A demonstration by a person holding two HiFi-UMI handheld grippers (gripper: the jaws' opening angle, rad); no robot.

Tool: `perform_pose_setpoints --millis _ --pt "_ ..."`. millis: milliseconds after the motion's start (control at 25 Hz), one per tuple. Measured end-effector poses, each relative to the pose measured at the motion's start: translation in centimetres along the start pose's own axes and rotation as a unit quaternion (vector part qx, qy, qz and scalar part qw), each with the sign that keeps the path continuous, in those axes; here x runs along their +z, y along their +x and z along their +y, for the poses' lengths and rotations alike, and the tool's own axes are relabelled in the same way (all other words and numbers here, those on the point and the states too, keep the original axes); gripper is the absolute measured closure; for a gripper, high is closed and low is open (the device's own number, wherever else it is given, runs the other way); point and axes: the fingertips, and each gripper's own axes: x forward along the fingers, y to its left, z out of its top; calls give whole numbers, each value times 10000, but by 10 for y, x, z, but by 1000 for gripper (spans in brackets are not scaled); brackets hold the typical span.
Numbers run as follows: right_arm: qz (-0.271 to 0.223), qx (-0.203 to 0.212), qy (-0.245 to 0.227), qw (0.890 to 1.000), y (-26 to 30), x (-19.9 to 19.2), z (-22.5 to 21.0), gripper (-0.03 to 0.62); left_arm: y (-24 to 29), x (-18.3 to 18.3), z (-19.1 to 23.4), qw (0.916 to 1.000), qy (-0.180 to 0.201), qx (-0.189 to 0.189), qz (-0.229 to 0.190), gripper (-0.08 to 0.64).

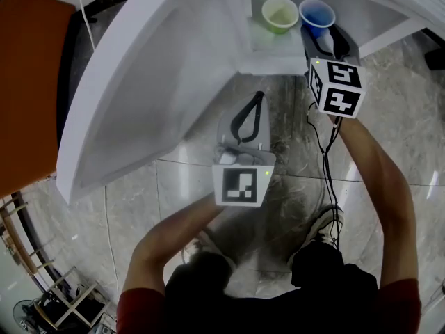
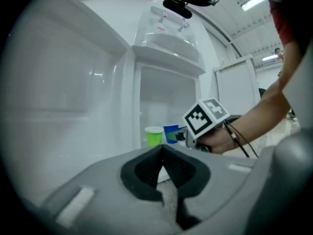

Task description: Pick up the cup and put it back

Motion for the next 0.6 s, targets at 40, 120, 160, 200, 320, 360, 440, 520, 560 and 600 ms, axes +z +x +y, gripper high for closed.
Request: perform_pose_setpoints --millis 40,120,160,200,320,360,440,520,560,600 --pt "-2 14 -27 10000 -3 0 1 356 0 1 -1 10000 12 -9 -1 560" --pt "-8 33 -47 10000 -9 0 2 356 -1 3 -3 10000 28 -27 -4 560" --pt "-11 40 -50 10000 -12 0 2 356 -2 4 -5 10000 41 -43 -1 560" --pt "-15 47 -52 10000 -15 1 2 356 -2 5 -6 10000 60 -61 -6 560" --pt "-19 72 -81 9999 -24 2 4 356 -2 10 -8 9998 135 -107 -29 560" --pt "-6 90 -87 9999 -27 1 4 356 -3 12 -8 9998 143 -117 -40 560" --pt "10 129 -78 9999 -34 1 6 357 -4 14 -9 9998 121 -129 -63 560" --pt "-5 171 -64 9998 -41 1 8 359 -4 17 -10 9998 86 -135 -77 560" --pt "-13 197 -53 9998 -45 2 9 359 -5 17 -11 9998 77 -139 -82 560" --pt "-17 226 -36 9997 -49 1 10 359 -5 18 -11 9998 76 -145 -82 560"
